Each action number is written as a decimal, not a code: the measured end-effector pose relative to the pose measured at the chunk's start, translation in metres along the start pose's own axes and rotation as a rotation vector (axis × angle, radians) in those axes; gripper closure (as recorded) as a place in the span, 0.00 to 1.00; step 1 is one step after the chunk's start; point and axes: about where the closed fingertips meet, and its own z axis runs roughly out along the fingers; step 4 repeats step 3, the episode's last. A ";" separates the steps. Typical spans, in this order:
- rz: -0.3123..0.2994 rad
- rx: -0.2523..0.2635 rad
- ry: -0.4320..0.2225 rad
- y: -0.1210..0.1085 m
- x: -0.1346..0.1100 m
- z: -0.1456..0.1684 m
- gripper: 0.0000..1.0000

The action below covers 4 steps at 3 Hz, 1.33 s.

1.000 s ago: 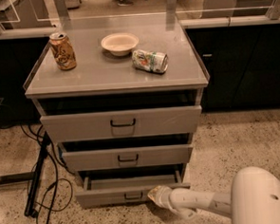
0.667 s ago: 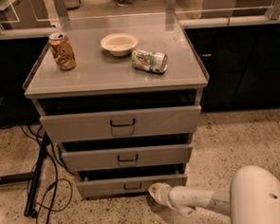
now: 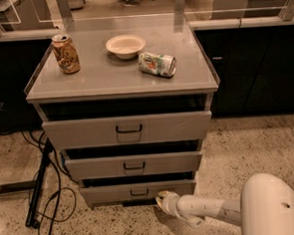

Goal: Close bottom drawer

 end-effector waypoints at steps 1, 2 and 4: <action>-0.003 -0.004 -0.001 -0.001 -0.004 0.003 0.07; -0.013 0.001 -0.004 -0.005 -0.013 0.010 0.00; -0.013 0.001 -0.004 -0.005 -0.013 0.010 0.00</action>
Offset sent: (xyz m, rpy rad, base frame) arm 0.0929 0.0477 0.0173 -0.0375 -0.0732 0.0330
